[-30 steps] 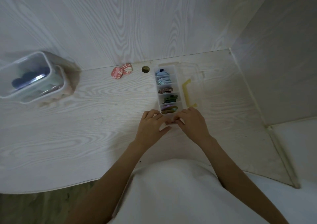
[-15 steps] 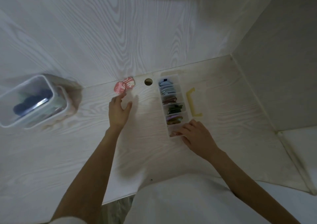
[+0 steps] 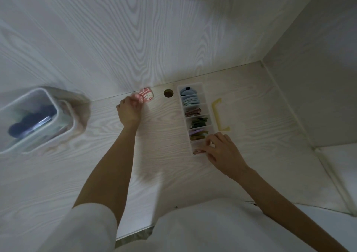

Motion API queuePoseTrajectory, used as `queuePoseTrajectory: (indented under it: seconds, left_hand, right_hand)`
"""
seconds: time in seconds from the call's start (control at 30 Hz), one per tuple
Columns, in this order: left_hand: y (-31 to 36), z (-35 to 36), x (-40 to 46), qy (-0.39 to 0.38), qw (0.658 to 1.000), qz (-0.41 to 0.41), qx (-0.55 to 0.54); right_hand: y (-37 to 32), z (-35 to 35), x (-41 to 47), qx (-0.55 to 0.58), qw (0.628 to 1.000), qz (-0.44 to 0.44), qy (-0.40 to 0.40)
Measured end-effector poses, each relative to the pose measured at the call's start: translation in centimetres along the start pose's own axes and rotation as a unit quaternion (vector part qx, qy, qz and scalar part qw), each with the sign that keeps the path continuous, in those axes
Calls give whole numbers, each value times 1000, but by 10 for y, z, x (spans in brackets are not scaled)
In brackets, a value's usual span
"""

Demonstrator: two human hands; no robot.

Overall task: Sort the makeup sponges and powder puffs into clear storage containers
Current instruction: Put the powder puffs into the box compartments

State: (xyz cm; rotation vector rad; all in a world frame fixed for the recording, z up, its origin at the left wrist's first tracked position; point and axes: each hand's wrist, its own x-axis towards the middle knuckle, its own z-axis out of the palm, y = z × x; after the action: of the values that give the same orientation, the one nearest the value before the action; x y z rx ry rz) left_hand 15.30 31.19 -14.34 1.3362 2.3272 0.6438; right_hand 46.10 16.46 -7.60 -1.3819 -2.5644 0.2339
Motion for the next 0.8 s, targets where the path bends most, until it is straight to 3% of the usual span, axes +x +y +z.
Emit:
queuePoseTrajectory:
  seconds: [0.1, 0.17, 0.37, 0.47, 0.57, 0.67, 0.8]
  left_hand:
    - [12, -13, -17, 16, 985, -45, -168]
    - [22, -26, -38, -3, 967, -28, -255]
    - [55, -41, -137, -112, 934, 62, -334]
    - [66, -34, -174, -144, 930, 183, -283]
    - [73, -27, -194, -117, 938, 263, -195]
    - [75, -19, -200, -95, 937, 304, -143]
    - [78, -10, -206, -146, 922, 337, -118]
  right_hand:
    - [1, 0, 0, 0, 1000, 0, 11]
    - [0, 0, -1, -6, 1000, 4, 21]
    - [-4, 2, -7, 5, 998, 32, 51]
    - [-7, 1, -6, 7, 997, 49, 53]
    - [-9, -1, -7, 9, 997, 51, 60]
    - [-9, -1, -10, 16, 997, 49, 65]
    - [-7, 2, -13, 8, 995, 45, 86]
